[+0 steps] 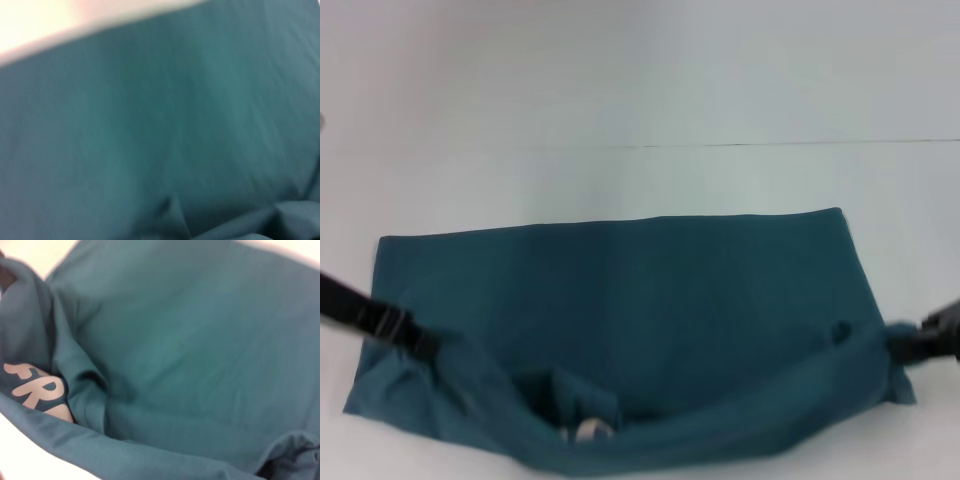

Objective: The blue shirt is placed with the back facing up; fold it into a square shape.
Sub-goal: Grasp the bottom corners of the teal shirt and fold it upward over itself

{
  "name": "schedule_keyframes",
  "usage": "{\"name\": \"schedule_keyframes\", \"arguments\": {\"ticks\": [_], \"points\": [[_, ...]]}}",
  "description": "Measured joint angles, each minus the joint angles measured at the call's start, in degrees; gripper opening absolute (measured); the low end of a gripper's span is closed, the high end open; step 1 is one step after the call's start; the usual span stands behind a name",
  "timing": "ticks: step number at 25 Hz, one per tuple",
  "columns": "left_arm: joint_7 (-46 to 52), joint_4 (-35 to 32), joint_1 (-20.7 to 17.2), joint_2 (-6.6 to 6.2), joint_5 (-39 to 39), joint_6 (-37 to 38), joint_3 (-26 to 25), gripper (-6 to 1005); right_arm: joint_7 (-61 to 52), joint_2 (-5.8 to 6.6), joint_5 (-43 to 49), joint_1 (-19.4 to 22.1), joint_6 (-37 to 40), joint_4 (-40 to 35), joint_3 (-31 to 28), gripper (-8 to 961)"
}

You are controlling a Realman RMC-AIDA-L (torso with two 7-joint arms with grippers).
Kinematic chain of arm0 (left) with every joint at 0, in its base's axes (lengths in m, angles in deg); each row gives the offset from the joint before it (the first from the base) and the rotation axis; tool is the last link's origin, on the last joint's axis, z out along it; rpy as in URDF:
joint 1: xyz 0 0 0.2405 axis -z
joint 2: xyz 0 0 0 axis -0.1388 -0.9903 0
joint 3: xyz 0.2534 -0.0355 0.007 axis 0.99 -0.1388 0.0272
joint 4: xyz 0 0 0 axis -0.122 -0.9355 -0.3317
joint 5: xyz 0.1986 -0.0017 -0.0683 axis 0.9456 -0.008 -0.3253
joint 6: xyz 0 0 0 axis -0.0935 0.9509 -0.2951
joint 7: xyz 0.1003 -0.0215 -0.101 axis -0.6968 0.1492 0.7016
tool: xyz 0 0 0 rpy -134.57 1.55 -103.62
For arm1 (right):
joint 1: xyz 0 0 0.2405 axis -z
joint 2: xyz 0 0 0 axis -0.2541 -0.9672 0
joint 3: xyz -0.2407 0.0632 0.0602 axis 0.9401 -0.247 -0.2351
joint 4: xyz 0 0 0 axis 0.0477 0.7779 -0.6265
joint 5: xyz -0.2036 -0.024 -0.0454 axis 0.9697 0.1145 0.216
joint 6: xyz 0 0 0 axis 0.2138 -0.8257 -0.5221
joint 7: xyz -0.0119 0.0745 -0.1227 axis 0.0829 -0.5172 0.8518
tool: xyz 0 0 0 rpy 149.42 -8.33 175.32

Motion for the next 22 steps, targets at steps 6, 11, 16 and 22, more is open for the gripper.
{"name": "schedule_keyframes", "arguments": {"ticks": [6,11,16,22], "points": [[0.2,0.0,1.1,-1.02,-1.4,-9.7,-0.8,94,-1.5,-0.08,-0.4,-2.0,-5.2,0.1,-2.2,103],[0.2,2.2,0.9,-0.25,-1.4,-21.0,-0.4,94,-3.3,-0.38,0.2,-2.7,-13.2,2.4,-0.9,103],[-0.2,6.8,0.6,0.69,-1.0,-33.0,1.0,93,-4.4,-0.53,2.4,-3.8,-22.8,7.7,1.1,101],[-0.2,11.0,-0.3,2.01,-0.9,-43.3,2.9,93,-4.2,-0.96,2.4,-4.5,-36.0,16.2,5.2,99]]}}
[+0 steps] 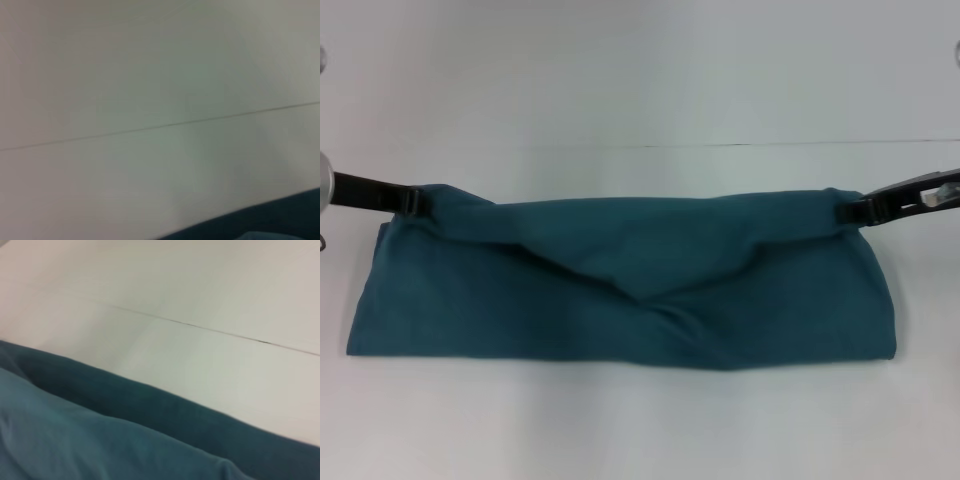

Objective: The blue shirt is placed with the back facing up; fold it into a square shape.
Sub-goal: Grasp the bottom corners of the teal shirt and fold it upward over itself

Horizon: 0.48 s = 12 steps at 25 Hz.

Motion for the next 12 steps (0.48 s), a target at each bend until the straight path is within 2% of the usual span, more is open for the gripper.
{"name": "schedule_keyframes", "arguments": {"ticks": [2,5,12], "points": [[0.2,1.5,-0.5,0.44,0.1,-3.3,0.5,93,-0.2,-0.04,-0.1,0.0,-4.2,2.5,1.7,99],[1.0,3.6,-0.4,0.34,0.6,-5.4,0.8,93,-0.3,-0.05,-0.2,-0.6,-8.8,6.0,2.7,98],[3.9,4.7,0.6,0.17,4.3,-6.3,1.1,93,-0.1,-0.07,-0.2,-1.5,-15.6,10.3,3.7,99]]}}
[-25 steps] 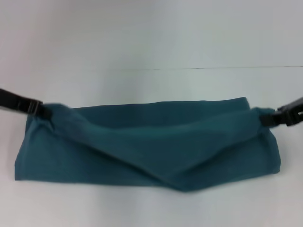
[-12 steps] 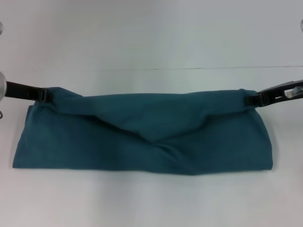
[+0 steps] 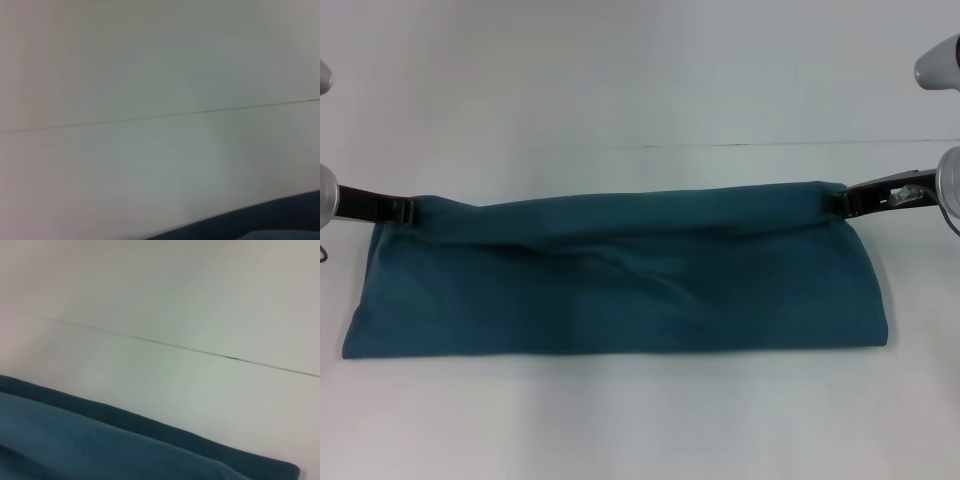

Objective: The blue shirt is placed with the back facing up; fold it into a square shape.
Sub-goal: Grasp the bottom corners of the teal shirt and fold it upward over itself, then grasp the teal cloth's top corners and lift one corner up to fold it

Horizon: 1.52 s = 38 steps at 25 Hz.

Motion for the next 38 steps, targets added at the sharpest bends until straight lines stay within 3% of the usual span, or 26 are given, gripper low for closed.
{"name": "schedule_keyframes", "arguments": {"ticks": [10,22,28,33,38], "points": [[1.4,0.1,1.4,-0.06,0.2,-0.1,0.1,91,-0.2,-0.2,-0.3,0.3,-4.4,1.3,4.4,150],[4.0,1.5,1.1,-0.28,0.3,-2.9,-0.5,91,-2.5,-0.17,-0.7,0.9,-7.5,3.0,4.7,234],[4.5,1.2,1.3,-0.52,0.0,-3.8,-2.2,152,-2.7,-0.12,-1.3,1.2,-8.0,2.4,4.9,277],[5.0,1.1,1.6,-0.64,0.1,-3.8,-2.6,372,-3.0,-0.1,-1.4,1.3,-8.6,1.9,4.8,381],[4.4,1.1,1.1,-0.7,-0.1,-4.0,-2.4,480,-2.8,0.02,-1.6,1.6,-9.0,1.2,4.4,530]]}}
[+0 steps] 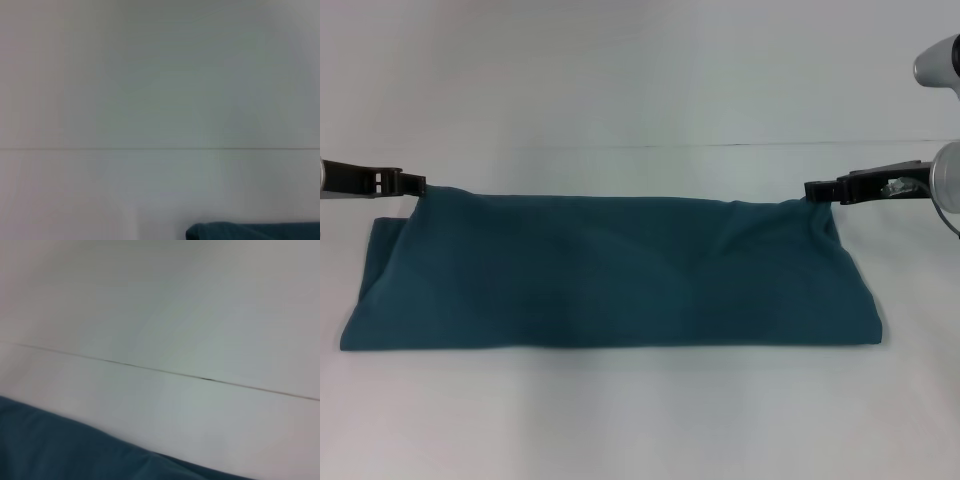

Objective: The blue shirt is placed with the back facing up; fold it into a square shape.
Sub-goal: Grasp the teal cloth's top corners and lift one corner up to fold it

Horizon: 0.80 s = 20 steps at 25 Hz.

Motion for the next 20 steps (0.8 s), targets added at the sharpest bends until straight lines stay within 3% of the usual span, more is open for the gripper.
{"name": "schedule_keyframes", "arguments": {"ticks": [4,6,9,11,14,20], "points": [[-1.6,0.0,-0.6,-0.75,-1.4,1.5,-0.3,566,0.3,0.01,0.0,0.4,0.4,-1.7,0.5,715],[-1.8,0.0,-1.2,-2.13,-3.7,4.9,-0.7,609,0.4,0.01,0.0,0.6,1.3,-2.9,0.8,789],[-1.6,-1.3,-2.1,-3.78,-6.3,11.7,-2.9,745,0.5,0.08,0.1,0.7,3.4,-4.9,1.5,874],[-0.6,-3.3,-2.9,-4.04,-6.2,15.3,-4.3,836,0.6,0.13,0.4,0.8,5.7,-6.9,1.9,931],[2.4,-6.6,-4.3,-4.13,-4.6,20.1,-4.5,940,0.4,0.11,1.9,0.9,8.5,-10.3,2.2,931],[7.1,-13.3,-6.1,-3.33,0.6,29.6,-3.9,937,-0.3,0.0,4.6,1.0,12.8,-16.2,4.8,930]]}}
